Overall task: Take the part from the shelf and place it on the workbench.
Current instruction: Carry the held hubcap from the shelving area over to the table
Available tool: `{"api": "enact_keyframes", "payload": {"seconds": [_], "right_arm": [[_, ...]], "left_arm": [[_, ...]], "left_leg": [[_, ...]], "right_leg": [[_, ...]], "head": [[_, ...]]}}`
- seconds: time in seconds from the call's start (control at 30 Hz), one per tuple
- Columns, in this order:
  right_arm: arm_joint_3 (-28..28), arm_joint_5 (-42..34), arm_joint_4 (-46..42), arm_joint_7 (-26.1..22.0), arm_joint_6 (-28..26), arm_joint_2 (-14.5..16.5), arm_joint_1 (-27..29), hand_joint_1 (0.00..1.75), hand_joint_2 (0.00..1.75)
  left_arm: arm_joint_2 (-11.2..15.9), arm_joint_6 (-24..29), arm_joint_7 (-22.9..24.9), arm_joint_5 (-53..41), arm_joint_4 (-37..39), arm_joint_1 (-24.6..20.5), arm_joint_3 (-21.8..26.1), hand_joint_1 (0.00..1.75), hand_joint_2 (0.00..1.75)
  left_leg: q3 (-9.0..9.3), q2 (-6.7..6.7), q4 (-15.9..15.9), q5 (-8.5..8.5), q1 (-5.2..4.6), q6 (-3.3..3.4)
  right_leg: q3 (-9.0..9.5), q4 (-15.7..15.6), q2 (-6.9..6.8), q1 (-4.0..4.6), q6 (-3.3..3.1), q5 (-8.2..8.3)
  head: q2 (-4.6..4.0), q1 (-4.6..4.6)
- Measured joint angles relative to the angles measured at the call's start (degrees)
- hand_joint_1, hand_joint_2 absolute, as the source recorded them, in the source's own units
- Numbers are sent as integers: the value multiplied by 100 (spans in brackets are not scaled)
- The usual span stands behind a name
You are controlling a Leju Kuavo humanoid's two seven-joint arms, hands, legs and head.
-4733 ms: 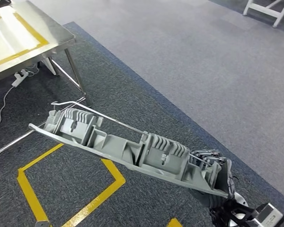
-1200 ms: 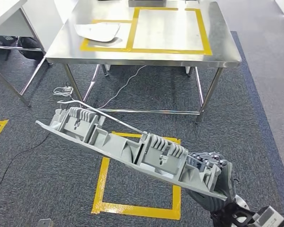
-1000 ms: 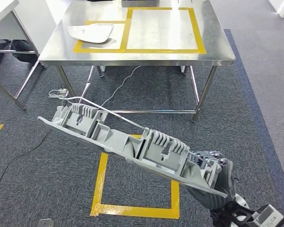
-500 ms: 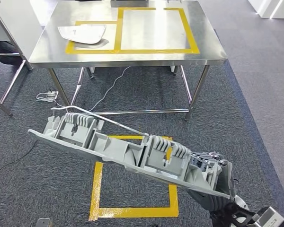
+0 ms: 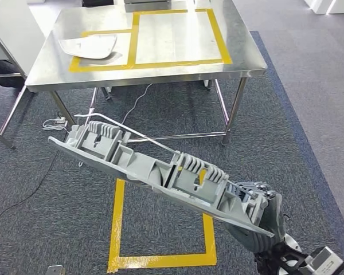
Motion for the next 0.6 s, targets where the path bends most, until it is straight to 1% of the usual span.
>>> {"api": "enact_keyframes", "payload": {"seconds": [0.03,0.07,0.1,0.13,0.17,0.2,0.27,0.3,0.33,0.37,0.43,0.47,0.5,0.53,0.57,0.6], "right_arm": [[-1,1,1,1,0,0,4,175,175],[-1,1,1,1,0,0,5,175,175],[-1,1,1,0,0,0,5,175,175],[-2,1,1,-1,0,0,2,175,175],[-2,0,0,-1,0,0,-1,175,175],[-1,0,0,-1,0,0,-1,175,175],[2,3,0,1,1,0,2,175,175],[4,5,0,2,2,0,3,175,175],[4,6,-1,2,2,0,-1,175,175],[5,5,-1,0,1,0,-6,175,175],[5,3,-1,-2,1,0,-6,175,175],[6,3,0,-2,1,0,2,175,175],[6,4,1,-1,1,0,8,175,175],[6,5,1,0,1,0,10,175,175],[6,5,1,0,1,0,10,175,175],[6,5,1,-1,1,0,8,175,175]], "left_arm": [[2,1,0,0,0,6,0,0,175],[6,1,0,0,0,8,1,0,175],[9,1,1,0,0,7,1,0,175],[12,1,0,0,0,1,1,0,175],[13,0,1,0,0,-4,0,0,175],[13,-1,1,0,0,-7,-1,0,175],[8,-1,2,0,0,1,-2,0,175],[7,-1,2,0,0,7,-1,0,175],[7,0,1,0,0,8,1,0,175],[7,1,1,0,0,6,2,0,175],[10,2,0,0,0,1,5,0,175],[7,1,0,0,0,4,5,0,175],[4,-1,0,0,0,7,5,0,175],[1,-2,0,0,0,11,5,0,175],[-3,-3,0,0,0,13,5,0,175],[-6,-3,0,0,0,15,5,0,175]], "left_leg": [[44,0,-165,177,1,3],[185,1,-518,426,1,17],[357,1,-907,623,-5,41],[510,2,-1250,742,-16,75],[609,3,-1475,784,-30,109],[644,5,-1569,755,-42,147],[677,8,-1630,742,-35,222],[713,10,-1650,743,-20,258],[753,13,-1664,740,-6,289],[784,16,-1675,735,5,314],[802,19,-1675,702,1,343],[816,19,-1674,681,-2,346],[841,19,-1673,655,-3,342],[883,18,-1673,623,0,332],[938,17,-1673,584,5,317],[994,16,-1674,541,9,294]], "right_leg": [[27,1,11,0,8,-19],[62,1,21,0,22,-41],[89,2,28,4,42,-67],[108,5,36,12,75,-96],[117,-3,39,19,109,-118],[125,7,43,27,149,-116],[144,30,45,28,215,-100],[130,102,44,28,239,-127],[55,253,41,28,254,-211],[-91,521,37,27,269,-347],[-531,1277,32,24,303,-657],[-736,1565,31,20,321,-735],[-857,1672,30,19,336,-707],[-860,1549,27,16,344,-550],[-753,1218,20,10,345,-296],[-590,820,10,7,342,-57]], "head": [[1,-1],[1,-2],[1,0],[1,1],[1,5],[1,9],[0,16],[0,23],[0,39],[1,54],[0,78],[0,80],[0,81],[0,83],[0,84],[0,85]]}}
